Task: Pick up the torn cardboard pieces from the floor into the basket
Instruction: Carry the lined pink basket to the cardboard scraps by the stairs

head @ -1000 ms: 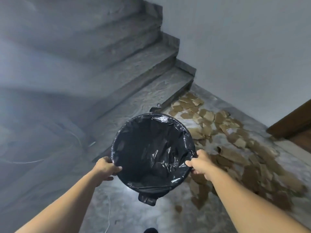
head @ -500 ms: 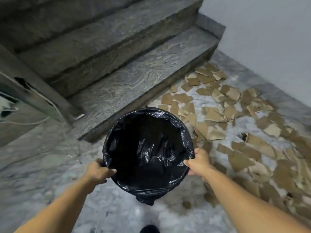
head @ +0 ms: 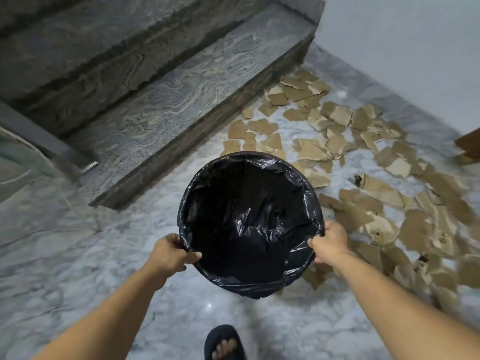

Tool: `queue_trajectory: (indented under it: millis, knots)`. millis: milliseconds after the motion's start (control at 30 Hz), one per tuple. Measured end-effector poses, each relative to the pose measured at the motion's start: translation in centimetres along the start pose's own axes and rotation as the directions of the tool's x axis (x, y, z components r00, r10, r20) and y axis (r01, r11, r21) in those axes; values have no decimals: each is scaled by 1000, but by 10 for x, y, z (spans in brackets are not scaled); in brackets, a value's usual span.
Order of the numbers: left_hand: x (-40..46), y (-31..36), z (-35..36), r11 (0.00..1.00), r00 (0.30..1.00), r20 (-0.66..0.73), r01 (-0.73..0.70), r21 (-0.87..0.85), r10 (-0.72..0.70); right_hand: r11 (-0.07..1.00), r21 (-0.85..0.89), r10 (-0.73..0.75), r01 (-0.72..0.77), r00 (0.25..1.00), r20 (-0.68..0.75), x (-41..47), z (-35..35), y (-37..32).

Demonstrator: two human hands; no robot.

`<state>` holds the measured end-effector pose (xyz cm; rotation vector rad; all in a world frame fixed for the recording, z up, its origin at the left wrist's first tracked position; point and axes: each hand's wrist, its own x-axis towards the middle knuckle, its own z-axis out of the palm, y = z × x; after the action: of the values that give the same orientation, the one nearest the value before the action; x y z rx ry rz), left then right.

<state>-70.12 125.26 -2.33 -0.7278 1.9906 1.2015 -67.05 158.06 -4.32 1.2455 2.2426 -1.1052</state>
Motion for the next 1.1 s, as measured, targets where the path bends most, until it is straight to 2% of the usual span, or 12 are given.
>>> queue_trajectory:
  millis: [167, 400, 533, 633, 700, 800, 933, 1100]
  knots:
    - [-12, 1, 17, 992, 993, 118, -25, 125, 10, 999, -43, 28, -30, 999, -45, -3, -19, 27]
    - [-13, -8, 40, 955, 996, -75, -15, 297, 40, 999, -7, -33, 34, 996, 80, 5, -17, 64]
    - [-22, -3, 54, 841, 961, -238, 11, 541, 141, 997, 67, -48, 39, 987, 152, 3, -34, 66]
    - [-44, 11, 86, 681, 876, -313, -23, 732, 366, 991, 131, -19, -4, 984, 175, 8, -67, 77]
    - [-62, 26, 115, 585, 822, -287, -67, 808, 491, 993, 118, -21, -1, 983, 182, 14, -95, 89]
    - [-95, 53, 171, 566, 825, -205, -161, 809, 527, 998, 56, -12, 1, 978, 208, 25, -150, 118]
    - [-155, 78, 271, 651, 840, -109, -323, 687, 532, 995, -14, -94, 100, 969, 227, 36, -245, 173]
    - [-192, 82, 386, 709, 894, -7, -350, 612, 448, 981, -164, -66, 103, 975, 214, 57, -342, 248]
